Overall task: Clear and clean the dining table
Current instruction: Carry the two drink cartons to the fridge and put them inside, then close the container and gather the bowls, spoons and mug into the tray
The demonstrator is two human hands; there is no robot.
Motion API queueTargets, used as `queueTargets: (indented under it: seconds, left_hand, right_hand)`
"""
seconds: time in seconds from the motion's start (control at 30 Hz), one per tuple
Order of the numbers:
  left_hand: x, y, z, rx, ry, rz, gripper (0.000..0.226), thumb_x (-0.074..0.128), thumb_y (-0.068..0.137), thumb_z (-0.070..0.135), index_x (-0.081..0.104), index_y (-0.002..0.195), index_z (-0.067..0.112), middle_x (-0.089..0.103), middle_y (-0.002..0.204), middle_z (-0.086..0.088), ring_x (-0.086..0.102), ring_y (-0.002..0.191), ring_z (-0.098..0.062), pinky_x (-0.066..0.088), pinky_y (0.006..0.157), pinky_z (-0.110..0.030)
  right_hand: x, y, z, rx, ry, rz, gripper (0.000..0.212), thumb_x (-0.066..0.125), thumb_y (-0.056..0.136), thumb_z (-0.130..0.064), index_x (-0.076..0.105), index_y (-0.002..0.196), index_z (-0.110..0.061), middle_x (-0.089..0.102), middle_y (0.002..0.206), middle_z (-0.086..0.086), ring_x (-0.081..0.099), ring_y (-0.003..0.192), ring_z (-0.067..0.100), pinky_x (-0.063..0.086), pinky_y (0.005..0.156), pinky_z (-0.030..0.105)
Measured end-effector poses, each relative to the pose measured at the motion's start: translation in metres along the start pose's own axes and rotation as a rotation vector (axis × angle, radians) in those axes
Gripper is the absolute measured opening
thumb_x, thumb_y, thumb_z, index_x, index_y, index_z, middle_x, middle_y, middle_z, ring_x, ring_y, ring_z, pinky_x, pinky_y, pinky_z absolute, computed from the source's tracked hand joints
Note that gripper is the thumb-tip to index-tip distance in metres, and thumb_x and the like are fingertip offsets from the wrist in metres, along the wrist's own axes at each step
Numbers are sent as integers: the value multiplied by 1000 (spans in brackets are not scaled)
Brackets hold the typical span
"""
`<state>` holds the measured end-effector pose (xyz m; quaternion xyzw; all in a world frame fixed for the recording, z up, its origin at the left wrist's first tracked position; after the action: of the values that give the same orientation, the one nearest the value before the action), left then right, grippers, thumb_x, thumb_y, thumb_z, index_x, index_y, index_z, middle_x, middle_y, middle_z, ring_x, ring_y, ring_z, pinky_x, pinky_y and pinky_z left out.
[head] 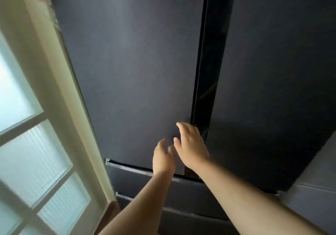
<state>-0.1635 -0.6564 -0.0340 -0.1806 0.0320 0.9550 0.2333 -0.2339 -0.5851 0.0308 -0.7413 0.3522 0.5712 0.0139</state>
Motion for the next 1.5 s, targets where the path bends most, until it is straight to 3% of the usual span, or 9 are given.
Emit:
queueTargets:
  seconds: [0.23,0.37,0.5,0.7,0.87,1.0,1.27,1.37,1.5]
  left_hand:
    - [-85,-58,-72,-371,-122,309,43,41,100,40,53,134,17,56,137,-4,51,126,-24,39,107,-37]
    - [-145,-125,-107,-572,-159,513,40,39,102,34,53,133,11,55,134,-9,52,123,-28,41,95,-32]
    - [-198,-183,-138,-676,-172,659,42,31,103,30,51,137,16,51,136,-17,50,123,-33,40,107,-41]
    - [-268,-259,-195,-722,-413,886,62,42,80,59,58,125,20,55,135,-10,51,127,-35,40,108,-51]
    - [-322,-349,-195,-727,-385,974,44,41,93,50,61,117,19,58,130,-10,53,122,-34,43,105,-47]
    - [-366,-407,-214,-704,-388,1046,51,42,96,51,51,135,19,55,129,1,51,123,-25,40,105,-41]
    - [-437,-521,-239,-667,-530,1183,56,48,93,54,51,134,17,55,134,-6,49,125,-30,36,110,-49]
    - [-451,-563,-248,-675,-503,1226,64,46,84,64,57,128,19,59,130,-11,54,119,-31,40,106,-45]
    - [-461,-612,-253,-698,-544,1355,46,46,98,46,60,123,10,61,128,-17,57,120,-36,45,100,-43]
  right_hand:
    - [59,-32,-46,21,351,-361,53,47,97,-37,42,143,-12,50,143,12,47,130,29,38,107,41]
    - [86,-75,-99,10,544,-576,48,49,98,-35,47,137,-6,54,139,14,51,126,30,40,100,35]
    - [104,-123,-155,-36,624,-811,54,44,100,-42,43,142,-9,50,143,10,47,129,29,36,93,31]
    - [116,-193,-253,-105,710,-1011,60,39,98,-53,43,142,-13,49,142,7,47,127,26,37,97,36]
    - [122,-278,-332,-174,744,-1132,57,40,98,-52,46,136,-10,53,131,7,49,118,24,37,92,34]
    - [118,-335,-388,-226,757,-1219,52,40,98,-52,48,129,-11,53,121,5,49,107,22,39,90,35]
    - [99,-448,-486,-353,761,-1362,43,40,95,-57,47,114,-20,48,109,2,48,104,23,44,97,46]
    - [86,-492,-514,-445,749,-1434,37,40,98,-52,46,105,-16,50,95,-1,51,93,20,45,87,42]
    - [73,-548,-546,-603,724,-1541,58,40,87,-66,57,99,-11,64,98,6,60,95,25,50,90,46]
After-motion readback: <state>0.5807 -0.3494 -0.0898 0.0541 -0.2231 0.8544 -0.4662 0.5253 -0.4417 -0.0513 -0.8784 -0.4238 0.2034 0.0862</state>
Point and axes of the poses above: each hand's wrist, its own y-axis towards the middle knuckle, its own x-axis out of the palm, z = x × y, the point moved 2 cm from there along y, towards the middle knuckle
